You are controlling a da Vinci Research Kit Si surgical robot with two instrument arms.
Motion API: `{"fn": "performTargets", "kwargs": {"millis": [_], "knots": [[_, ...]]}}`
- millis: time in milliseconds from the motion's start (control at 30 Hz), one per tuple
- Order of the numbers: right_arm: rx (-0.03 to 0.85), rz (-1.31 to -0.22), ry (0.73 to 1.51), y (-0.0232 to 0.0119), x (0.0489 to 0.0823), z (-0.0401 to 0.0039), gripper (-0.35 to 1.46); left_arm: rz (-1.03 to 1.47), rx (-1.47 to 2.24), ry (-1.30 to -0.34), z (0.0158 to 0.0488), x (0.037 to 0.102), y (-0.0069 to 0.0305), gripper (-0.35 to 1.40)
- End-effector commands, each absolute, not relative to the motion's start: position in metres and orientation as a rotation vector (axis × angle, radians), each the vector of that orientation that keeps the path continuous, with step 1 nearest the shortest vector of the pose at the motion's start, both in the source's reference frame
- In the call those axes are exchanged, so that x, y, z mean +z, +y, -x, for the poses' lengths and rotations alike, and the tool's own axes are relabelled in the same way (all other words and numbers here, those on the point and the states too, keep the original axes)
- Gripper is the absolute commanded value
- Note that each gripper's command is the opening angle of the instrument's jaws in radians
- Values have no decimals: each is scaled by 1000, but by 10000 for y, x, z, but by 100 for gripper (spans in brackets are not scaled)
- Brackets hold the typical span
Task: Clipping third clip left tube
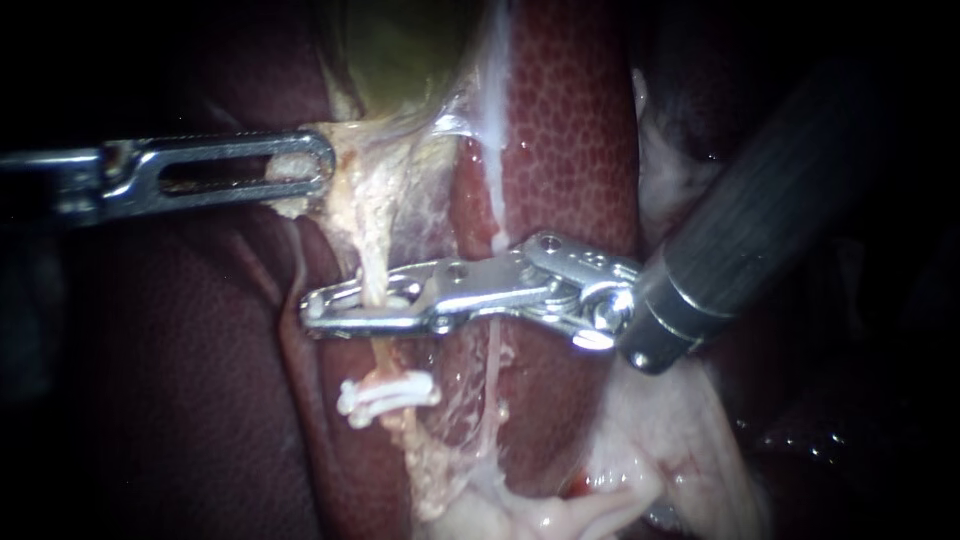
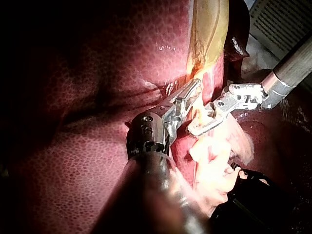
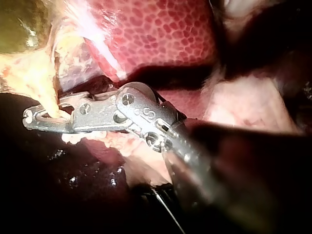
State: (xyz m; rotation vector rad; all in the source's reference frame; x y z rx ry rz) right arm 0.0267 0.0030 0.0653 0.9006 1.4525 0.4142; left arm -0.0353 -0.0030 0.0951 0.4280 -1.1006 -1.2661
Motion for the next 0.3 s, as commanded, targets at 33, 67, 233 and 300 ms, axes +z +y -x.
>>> {"fn": "performTargets", "kwargs": {"millis": [33, 67, 233, 300], "knots": [[415, -898, 1452, 29, 653, -267, -35, -428, -1266, -1101, 352, 951, -30, -21], [415, -898, 1452, 29, 653, -266, -35, -428, -1266, -1101, 352, 951, -30, -21], [419, -903, 1450, 30, 654, -266, -35, -428, -1266, -1101, 353, 951, -30, -21], [419, -903, 1450, 30, 654, -265, -35, -428, -1266, -1101, 353, 951, -30, -21]]}}
